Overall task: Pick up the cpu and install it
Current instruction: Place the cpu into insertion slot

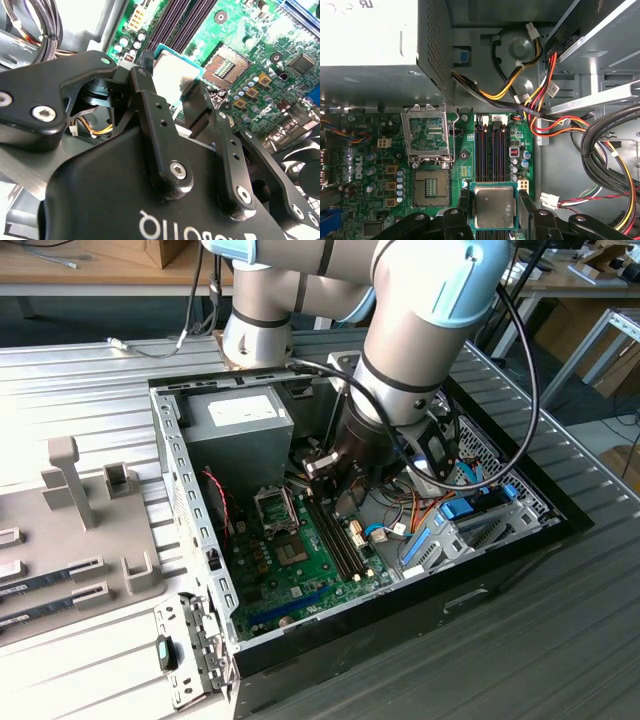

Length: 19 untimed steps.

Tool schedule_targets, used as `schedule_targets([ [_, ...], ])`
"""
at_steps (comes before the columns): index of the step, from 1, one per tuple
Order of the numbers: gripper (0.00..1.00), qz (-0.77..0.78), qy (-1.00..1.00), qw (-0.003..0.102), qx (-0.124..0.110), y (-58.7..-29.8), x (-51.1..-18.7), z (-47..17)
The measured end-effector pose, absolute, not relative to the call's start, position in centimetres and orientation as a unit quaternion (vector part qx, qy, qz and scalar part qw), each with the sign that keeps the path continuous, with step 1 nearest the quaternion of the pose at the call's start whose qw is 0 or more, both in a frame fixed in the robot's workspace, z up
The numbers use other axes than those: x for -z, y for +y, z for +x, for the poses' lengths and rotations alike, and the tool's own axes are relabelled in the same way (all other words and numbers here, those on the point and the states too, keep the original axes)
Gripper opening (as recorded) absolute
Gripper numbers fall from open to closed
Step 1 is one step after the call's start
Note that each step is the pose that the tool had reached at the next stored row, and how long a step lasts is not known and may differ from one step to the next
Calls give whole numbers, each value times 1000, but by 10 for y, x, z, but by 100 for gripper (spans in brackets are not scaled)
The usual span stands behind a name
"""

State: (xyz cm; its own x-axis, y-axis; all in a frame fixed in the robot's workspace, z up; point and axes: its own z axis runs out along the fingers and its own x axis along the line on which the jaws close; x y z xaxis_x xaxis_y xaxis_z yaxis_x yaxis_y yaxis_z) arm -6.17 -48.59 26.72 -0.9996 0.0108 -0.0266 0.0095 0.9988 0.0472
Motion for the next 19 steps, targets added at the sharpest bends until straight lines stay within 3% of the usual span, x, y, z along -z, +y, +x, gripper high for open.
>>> schedule_targets([
  [19, 47, 5, 1000, 13, -24, -486, -265, -62],
])
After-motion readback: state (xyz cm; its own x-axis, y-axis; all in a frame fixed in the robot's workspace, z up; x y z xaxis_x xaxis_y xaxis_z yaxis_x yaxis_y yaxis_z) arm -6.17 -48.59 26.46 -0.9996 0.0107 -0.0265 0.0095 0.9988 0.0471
